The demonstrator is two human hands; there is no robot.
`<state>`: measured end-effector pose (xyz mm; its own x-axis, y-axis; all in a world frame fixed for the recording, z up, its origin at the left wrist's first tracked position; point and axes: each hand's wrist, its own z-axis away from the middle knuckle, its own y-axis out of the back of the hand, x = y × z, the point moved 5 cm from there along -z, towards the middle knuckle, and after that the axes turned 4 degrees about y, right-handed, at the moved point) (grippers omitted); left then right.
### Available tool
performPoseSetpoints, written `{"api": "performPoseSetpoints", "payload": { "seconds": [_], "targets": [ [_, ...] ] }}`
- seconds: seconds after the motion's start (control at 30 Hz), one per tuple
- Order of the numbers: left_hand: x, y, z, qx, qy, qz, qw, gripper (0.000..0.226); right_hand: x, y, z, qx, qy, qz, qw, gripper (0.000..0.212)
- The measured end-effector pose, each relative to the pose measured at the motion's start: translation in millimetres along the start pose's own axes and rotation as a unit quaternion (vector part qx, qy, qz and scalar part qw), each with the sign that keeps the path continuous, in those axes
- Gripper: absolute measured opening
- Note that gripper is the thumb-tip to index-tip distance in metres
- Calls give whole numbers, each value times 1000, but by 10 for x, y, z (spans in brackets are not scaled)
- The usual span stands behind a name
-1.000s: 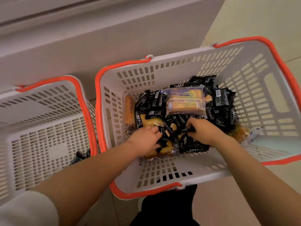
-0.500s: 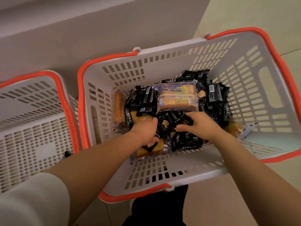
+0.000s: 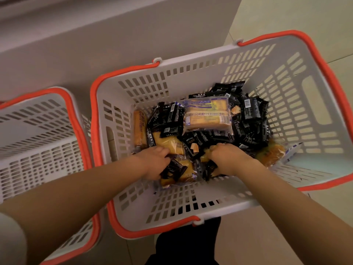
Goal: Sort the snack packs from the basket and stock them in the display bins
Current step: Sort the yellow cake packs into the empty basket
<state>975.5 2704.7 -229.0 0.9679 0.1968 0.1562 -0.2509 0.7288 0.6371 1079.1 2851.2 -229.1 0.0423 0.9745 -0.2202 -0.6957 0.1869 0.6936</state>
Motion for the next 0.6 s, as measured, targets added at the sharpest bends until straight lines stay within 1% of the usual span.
{"api": "performPoseSetpoints", "payload": {
  "seconds": [0.07,0.13,0.23,0.3,0.37,0.47,0.6],
  "targets": [
    [26,-40,-30,4,6,-28,1000,57,63,1,84,8,-16,-21,1000,39],
    [54,-58,-75,6,7,-39,999,58,142,32,185,21,-42,-63,997,44],
    [91,-72,-113,10,-7,-28,1000,60,216,49,253,22,-102,-129,986,54],
    [106,-69,-124,19,-19,-9,1000,60,233,19,231,10,-146,-157,977,56],
    [113,-68,-143,23,-18,9,1000,62,248,-39,189,-15,-178,-155,972,58],
    [112,-85,-194,0,8,18,1000,73,268,-107,172,-55,-206,-127,969,68],
    [125,-92,-235,-16,20,42,999,77,271,-78,158,-50,-172,-107,978,69]
  ]
}}
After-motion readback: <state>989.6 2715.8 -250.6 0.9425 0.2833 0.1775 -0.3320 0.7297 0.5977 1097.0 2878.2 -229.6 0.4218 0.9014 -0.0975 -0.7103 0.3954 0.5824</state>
